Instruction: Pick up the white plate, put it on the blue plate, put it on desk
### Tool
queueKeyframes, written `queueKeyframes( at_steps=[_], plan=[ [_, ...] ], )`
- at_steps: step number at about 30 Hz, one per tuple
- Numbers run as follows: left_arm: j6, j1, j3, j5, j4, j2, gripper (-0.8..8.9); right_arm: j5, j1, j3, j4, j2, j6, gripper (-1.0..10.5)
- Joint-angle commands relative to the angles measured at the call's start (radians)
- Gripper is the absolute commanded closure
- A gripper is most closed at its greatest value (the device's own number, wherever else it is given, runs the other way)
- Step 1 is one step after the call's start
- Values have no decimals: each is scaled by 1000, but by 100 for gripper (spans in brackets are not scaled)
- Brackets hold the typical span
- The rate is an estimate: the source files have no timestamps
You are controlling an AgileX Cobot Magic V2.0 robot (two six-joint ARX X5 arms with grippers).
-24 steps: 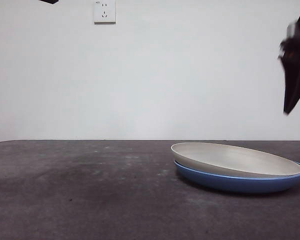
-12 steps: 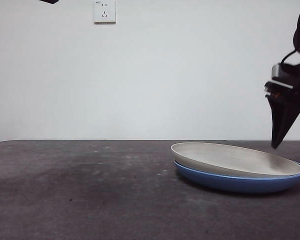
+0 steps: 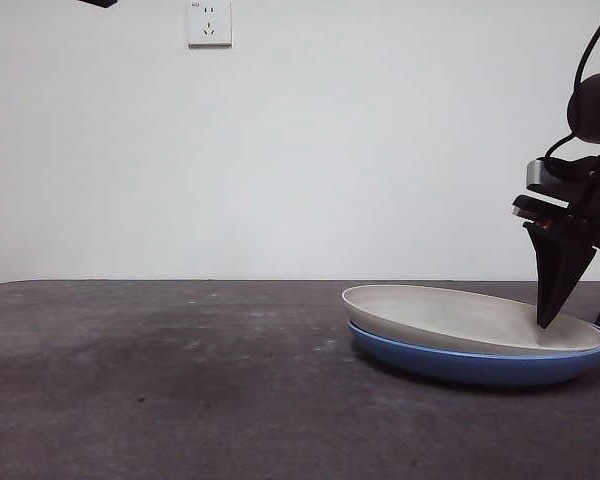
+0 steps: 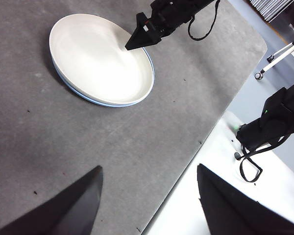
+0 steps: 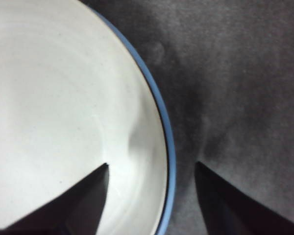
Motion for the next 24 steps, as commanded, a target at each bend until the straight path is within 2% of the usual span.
queueKeyframes(
  at_steps=[1, 6, 12, 15, 24],
  plan=[
    [11, -6, 10, 5, 11, 6, 505, 5, 4, 4, 9, 26, -8, 749],
    [11, -6, 10, 5, 10, 6, 505, 37, 3, 4, 5, 26, -4, 856],
    [11, -6, 10, 5, 10, 6, 505, 67, 3, 4, 0, 26, 2, 862],
    [11, -6, 10, 5, 9, 6, 505, 69, 3, 4, -3, 26, 3, 934],
    [11, -6, 10, 5, 8, 6, 505, 68, 3, 4, -3, 15, 17, 937]
  ],
)
